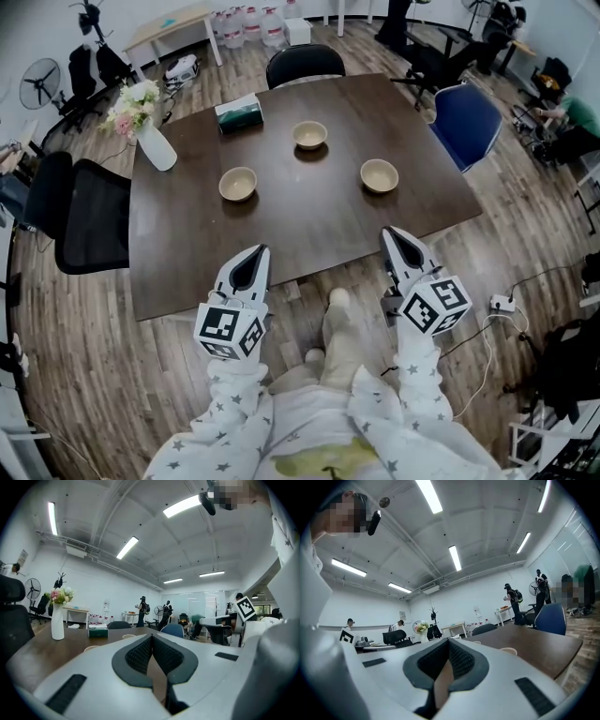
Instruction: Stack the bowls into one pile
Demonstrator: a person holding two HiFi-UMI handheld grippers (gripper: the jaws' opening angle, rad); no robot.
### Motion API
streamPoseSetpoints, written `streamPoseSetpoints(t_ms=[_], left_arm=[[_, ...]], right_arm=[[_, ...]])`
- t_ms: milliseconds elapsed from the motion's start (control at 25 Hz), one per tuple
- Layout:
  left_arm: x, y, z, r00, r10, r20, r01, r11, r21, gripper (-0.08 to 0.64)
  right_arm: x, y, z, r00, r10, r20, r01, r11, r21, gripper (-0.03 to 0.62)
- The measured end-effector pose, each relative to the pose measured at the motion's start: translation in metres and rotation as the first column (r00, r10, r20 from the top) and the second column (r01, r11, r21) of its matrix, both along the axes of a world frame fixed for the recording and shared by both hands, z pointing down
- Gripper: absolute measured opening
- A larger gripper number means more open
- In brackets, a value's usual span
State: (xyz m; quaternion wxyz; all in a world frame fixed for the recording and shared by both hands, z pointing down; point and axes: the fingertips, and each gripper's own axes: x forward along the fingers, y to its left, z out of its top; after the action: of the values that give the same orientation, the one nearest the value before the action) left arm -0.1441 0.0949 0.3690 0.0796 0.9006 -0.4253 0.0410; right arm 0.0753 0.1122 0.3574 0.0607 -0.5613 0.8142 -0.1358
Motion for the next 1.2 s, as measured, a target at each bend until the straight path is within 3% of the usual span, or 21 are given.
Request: streamPoseSetpoints(t_ms=[480, 1200], left_arm=[[0.022, -0.087, 0.007, 0.998, -0.057, -0.001, 0.057, 0.998, -0.019, 0.026], [0.096, -0.191, 0.017, 0.996, -0.09, -0.014, 0.089, 0.994, -0.067, 0.025]], right_arm=[[0.027, -0.107, 0.005, 0.998, -0.054, 0.026, 0.054, 0.998, -0.018, 0.021], [0.091, -0.235, 0.025, 0.991, -0.105, 0.077, 0.111, 0.991, -0.08, 0.021]])
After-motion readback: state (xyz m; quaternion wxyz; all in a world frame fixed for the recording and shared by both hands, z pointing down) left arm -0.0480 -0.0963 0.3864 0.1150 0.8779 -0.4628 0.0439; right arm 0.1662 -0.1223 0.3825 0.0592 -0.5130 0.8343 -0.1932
